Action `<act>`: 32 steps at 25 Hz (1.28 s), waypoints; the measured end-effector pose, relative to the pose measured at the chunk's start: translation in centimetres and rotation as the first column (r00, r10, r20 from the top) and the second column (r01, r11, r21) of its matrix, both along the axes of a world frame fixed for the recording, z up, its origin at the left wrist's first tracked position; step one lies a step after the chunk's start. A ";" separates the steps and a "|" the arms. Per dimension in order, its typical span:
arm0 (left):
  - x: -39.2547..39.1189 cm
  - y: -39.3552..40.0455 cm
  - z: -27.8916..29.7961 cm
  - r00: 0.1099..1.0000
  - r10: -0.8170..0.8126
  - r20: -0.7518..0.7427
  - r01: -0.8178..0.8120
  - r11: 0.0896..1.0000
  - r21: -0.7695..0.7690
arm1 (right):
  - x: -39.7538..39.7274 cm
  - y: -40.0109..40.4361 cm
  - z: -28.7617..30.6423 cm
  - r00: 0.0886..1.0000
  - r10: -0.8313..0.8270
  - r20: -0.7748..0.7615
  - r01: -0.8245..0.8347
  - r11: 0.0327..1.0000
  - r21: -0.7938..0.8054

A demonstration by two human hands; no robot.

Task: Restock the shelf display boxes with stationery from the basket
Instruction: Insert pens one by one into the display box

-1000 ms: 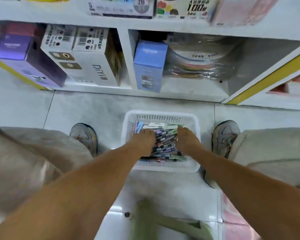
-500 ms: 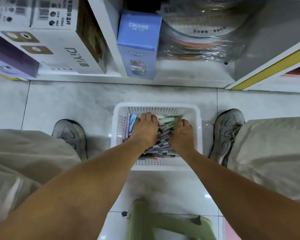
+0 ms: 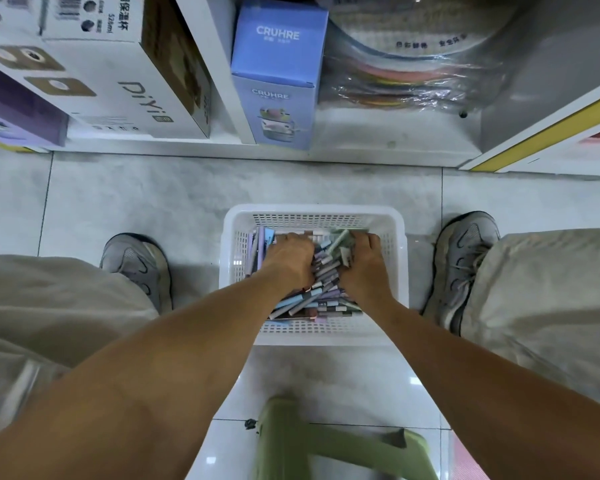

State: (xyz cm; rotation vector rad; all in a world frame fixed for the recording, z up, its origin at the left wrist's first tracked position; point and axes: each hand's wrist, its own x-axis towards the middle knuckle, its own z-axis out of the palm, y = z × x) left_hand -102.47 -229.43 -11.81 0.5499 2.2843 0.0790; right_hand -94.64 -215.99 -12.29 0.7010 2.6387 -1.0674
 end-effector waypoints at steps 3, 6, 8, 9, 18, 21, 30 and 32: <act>0.8 0.1 0.1 0.997 0.069 -0.041 -0.069 0.998 0.009 | -0.2 -0.1 -0.2 0.999 -0.048 0.001 0.048 0.999 -0.023; 1.2 -0.4 -0.4 0.996 0.052 -0.071 -0.048 0.997 0.055 | -0.1 -0.3 -0.1 0.998 -0.065 -0.020 0.065 0.998 -0.023; 0.9 -0.5 -0.4 0.999 0.021 -0.030 -0.018 0.997 0.078 | -0.1 -0.4 0.1 0.998 -0.055 -0.031 0.054 0.998 -0.021; 0.9 -0.4 -0.3 1.000 0.015 -0.021 -0.013 0.997 0.076 | -0.1 -0.4 0.2 0.999 -0.042 -0.029 0.041 0.999 -0.015; 1.5 -0.5 -0.7 0.999 0.009 -0.045 -0.002 0.990 0.141 | 0.3 0.0 0.7 0.995 -0.101 0.022 0.103 0.991 -0.090; 1.3 -0.3 -0.7 0.997 0.079 -0.020 -0.075 0.986 0.151 | 0.5 0.0 0.5 0.994 -0.108 0.011 0.109 0.989 -0.099; -2.2 -0.6 2.1 0.948 0.230 0.220 -0.285 0.922 0.262 | -0.5 1.3 1.0 0.989 -0.089 0.116 0.100 0.990 -0.095; -3.2 -0.7 3.9 0.929 0.258 0.265 -0.335 0.892 0.304 | -1.1 1.7 1.7 0.978 -0.019 0.209 0.027 0.999 -0.034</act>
